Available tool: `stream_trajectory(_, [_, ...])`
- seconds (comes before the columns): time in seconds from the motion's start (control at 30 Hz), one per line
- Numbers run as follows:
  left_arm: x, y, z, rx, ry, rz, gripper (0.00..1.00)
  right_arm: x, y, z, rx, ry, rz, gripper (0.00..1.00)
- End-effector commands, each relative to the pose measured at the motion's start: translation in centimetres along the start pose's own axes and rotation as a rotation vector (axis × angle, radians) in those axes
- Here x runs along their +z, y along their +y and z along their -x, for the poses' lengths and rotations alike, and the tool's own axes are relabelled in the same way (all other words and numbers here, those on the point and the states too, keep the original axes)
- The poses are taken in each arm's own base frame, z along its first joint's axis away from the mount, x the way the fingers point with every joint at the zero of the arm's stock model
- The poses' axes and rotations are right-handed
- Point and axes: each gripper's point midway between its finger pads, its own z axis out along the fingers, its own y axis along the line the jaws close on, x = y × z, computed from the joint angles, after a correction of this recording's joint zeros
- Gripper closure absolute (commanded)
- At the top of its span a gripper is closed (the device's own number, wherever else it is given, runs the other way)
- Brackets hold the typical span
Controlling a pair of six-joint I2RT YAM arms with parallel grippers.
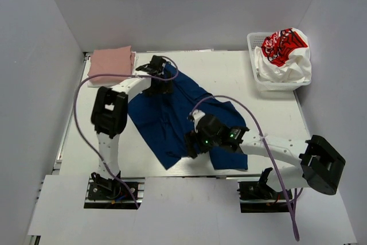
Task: Fold and stack the t-shirts
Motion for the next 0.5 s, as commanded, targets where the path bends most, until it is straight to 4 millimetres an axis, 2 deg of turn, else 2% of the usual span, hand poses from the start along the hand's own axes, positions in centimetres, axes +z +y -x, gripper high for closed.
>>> stream_trajectory(0.0, [-9.2, 1.4, 2.8, -0.045, -0.194, 0.001, 0.00, -2.5, -4.1, 7.3, 0.009, -0.243, -0.264, 0.10])
stream_trajectory(0.03, [-8.8, 2.3, 0.7, -0.057, -0.173, 0.010, 0.00, -2.9, -4.4, 8.5, 0.035, -0.288, -0.283, 0.10])
stream_trajectory(0.1, [-10.0, 2.1, -1.0, -0.121, -0.178, -0.022, 0.00, -3.7, -7.4, 10.0, 0.074, -0.335, -0.408, 0.10])
stream_trajectory(0.13, [-10.3, 2.5, -2.6, -0.150, -0.175, -0.039, 0.00, -3.9, -7.7, 10.5, 0.097, -0.334, -0.433, 0.10])
stream_trajectory(0.17, [-10.3, 1.8, -3.8, -0.181, -0.149, -0.092, 0.00, -3.2, -9.6, 10.1, 0.116, -0.298, -0.497, 0.10])
stream_trajectory(0.2, [-10.2, 1.1, -4.8, -0.219, -0.124, -0.142, 0.00, -3.4, -10.2, 10.9, 0.134, -0.305, -0.523, 0.10])
stream_trajectory(0.23, [-9.8, 0.9, -6.9, -0.226, -0.079, -0.181, 0.00, -3.6, -12.0, 11.3, 0.175, -0.308, -0.553, 0.10])
stream_trajectory(0.27, [-9.8, -0.9, -7.5, -0.211, -0.061, -0.274, 0.00, -2.3, -12.9, 10.4, 0.179, -0.260, -0.564, 0.10])
stream_trajectory(0.3, [-9.7, -1.3, -9.3, -0.208, -0.027, -0.306, 0.00, -2.8, -14.9, 11.2, 0.231, -0.280, -0.590, 0.10])
stream_trajectory(0.33, [-9.5, -1.6, -10.0, -0.217, -0.008, -0.328, 0.00, -2.4, -15.1, 11.1, 0.249, -0.266, -0.567, 0.10])
stream_trajectory(0.37, [-10.4, -2.8, -10.5, -0.196, -0.002, -0.381, 0.00, -1.0, -15.8, 10.3, 0.278, -0.222, -0.554, 0.10])
stream_trajectory(0.4, [-10.0, -2.9, -12.3, -0.209, 0.043, -0.393, 0.00, -0.8, -16.0, 10.7, 0.293, -0.222, -0.544, 0.10])
stream_trajectory(0.47, [-11.3, -5.4, -13.8, -0.185, 0.064, -0.516, 0.00, 0.5, -17.8, 9.9, 0.353, -0.191, -0.533, 0.10])
